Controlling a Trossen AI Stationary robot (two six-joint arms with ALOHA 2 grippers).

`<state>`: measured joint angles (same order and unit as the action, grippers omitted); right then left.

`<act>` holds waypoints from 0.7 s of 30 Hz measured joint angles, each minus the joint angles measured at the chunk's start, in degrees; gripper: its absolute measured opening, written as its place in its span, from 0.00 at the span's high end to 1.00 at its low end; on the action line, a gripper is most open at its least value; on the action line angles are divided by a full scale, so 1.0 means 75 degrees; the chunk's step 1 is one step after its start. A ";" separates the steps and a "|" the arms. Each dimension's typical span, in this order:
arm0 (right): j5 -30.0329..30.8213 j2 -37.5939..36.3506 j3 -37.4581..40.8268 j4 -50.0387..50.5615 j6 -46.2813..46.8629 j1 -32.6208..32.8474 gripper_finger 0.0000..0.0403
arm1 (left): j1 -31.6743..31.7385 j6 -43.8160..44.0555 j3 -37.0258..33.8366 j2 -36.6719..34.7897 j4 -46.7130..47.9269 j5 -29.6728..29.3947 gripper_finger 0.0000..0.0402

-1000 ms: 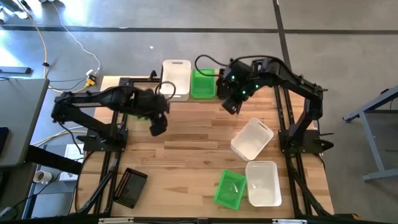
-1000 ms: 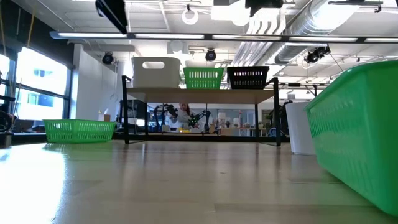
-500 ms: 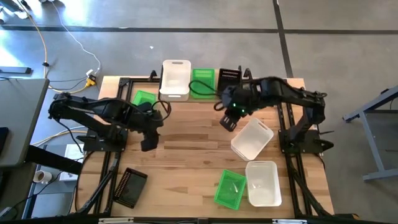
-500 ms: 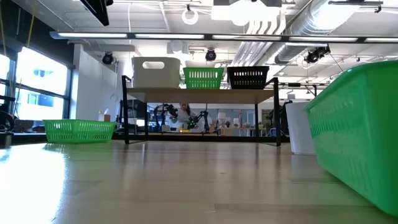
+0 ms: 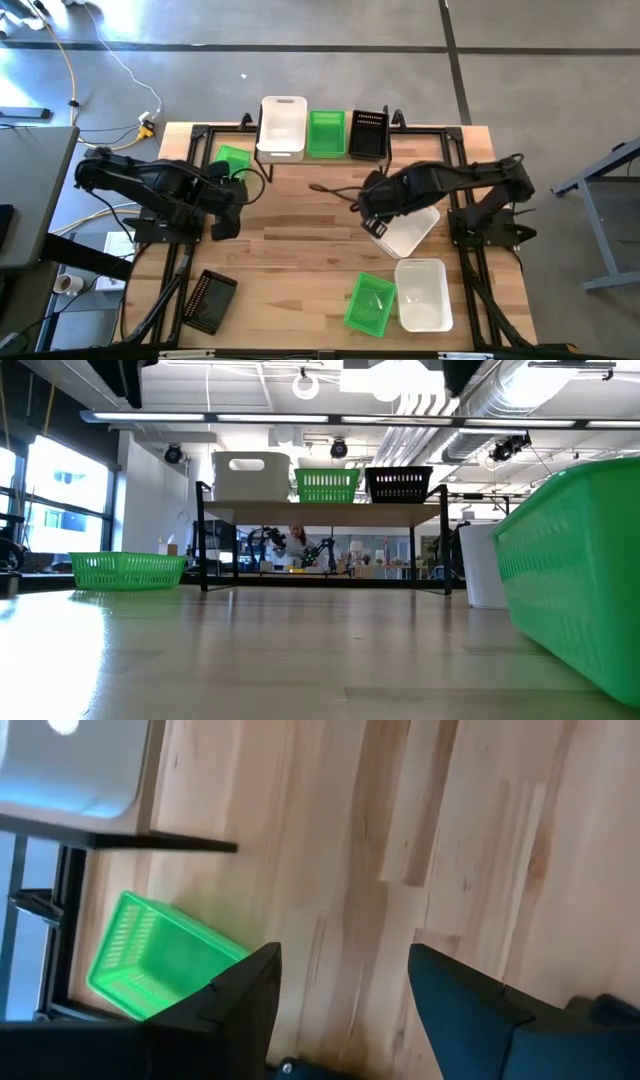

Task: Stack baskets on shelf by color
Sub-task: Stack the top green bin on top of the green bin

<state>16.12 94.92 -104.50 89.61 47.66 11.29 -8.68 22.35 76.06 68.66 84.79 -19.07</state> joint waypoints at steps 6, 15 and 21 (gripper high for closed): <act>-0.0004 -0.0597 0.1191 -0.0165 0.0891 0.0154 0.74 | 0.0008 0.0000 -0.1087 -0.0809 -0.0182 0.0000 0.47; 0.0080 -0.1513 0.2129 -0.0723 0.1189 0.0059 0.74 | 0.0148 -0.0349 -0.2333 -0.1673 -0.0320 -0.0029 0.47; 0.0393 -0.1801 0.2222 -0.0875 0.1015 -0.0086 0.74 | 0.0937 0.0055 -0.2879 -0.1783 -0.0346 -0.0513 0.47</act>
<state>19.07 81.42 -87.83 83.04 55.27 10.65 -1.66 22.76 54.47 55.29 82.19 -22.92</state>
